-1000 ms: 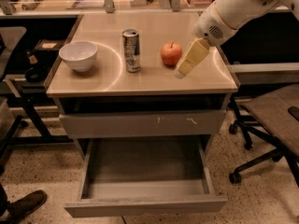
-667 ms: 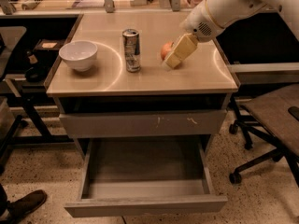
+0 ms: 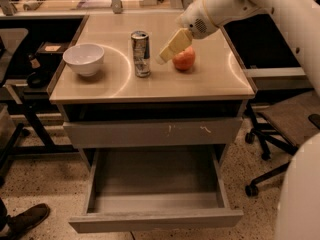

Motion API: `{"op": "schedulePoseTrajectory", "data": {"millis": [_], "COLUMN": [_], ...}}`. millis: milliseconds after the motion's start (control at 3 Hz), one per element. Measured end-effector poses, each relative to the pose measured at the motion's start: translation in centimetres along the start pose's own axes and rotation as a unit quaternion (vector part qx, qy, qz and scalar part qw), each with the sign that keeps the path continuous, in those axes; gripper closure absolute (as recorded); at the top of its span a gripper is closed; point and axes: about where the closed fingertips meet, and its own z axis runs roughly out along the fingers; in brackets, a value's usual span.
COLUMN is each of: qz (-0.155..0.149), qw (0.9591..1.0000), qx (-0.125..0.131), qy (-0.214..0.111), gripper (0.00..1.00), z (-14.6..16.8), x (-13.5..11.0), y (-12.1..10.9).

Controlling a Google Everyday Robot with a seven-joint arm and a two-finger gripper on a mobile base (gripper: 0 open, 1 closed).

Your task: Place redbull can into middle drawer

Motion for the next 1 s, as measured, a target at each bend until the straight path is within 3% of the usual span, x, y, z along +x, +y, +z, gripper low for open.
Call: {"op": "schedulePoseTrajectory", "data": {"millis": [333, 1000], "qz": [0.013, 0.042], "qw": [0.9996, 0.9987], "qx": [-0.024, -0.024], "qy": [-0.012, -0.019], "gripper": [0.00, 0.00], "z": [2.1, 3.7], "x": [-0.2, 0.5], "y": [-0.6, -0.7]}}
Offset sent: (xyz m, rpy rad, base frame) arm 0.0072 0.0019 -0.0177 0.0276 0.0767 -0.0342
